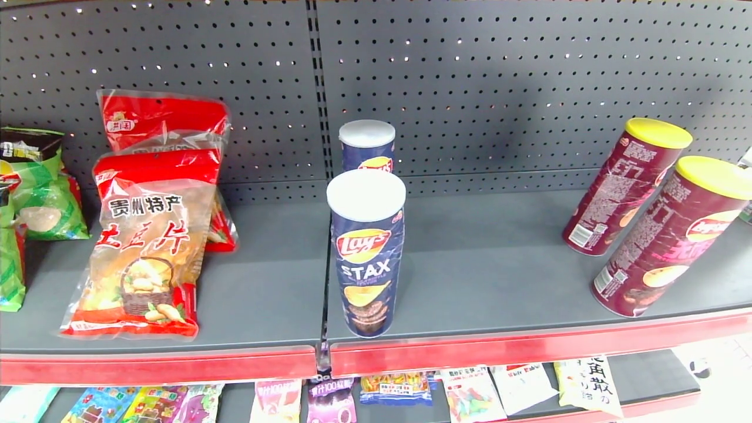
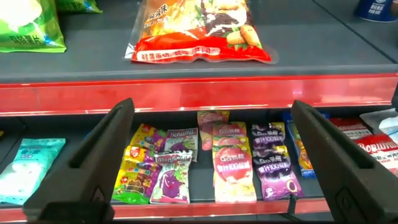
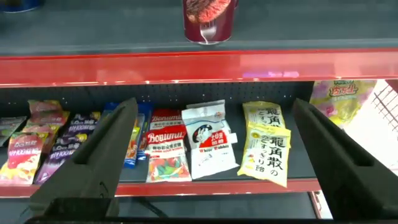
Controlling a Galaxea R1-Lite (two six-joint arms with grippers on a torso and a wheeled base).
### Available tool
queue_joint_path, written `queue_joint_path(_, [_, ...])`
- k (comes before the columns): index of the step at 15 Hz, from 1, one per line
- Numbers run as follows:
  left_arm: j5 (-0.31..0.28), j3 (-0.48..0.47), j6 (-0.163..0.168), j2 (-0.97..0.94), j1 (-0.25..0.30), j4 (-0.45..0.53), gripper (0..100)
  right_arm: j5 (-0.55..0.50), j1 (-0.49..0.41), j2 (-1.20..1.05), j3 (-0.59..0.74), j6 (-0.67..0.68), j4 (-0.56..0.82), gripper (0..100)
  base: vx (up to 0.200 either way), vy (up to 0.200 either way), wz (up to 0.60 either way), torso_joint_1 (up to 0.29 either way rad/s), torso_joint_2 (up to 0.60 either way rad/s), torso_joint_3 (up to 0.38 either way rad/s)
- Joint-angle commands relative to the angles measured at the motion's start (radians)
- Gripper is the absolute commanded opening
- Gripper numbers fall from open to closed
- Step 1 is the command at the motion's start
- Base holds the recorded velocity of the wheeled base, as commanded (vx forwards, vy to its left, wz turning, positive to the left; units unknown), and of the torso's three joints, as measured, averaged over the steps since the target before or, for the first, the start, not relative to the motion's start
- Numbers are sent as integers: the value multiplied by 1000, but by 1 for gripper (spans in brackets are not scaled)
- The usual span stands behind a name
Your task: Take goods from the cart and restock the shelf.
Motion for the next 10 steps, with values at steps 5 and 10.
queue_joint_path(5, [1,0,0,2,0,0,100,0,0,0,0,7,0,100,0,0,0,0,0,0])
queue_joint_path(10, [-1,0,8,2,1,-2,100,-2,0,0,0,21,-2,100,0,0,0,0,0,0])
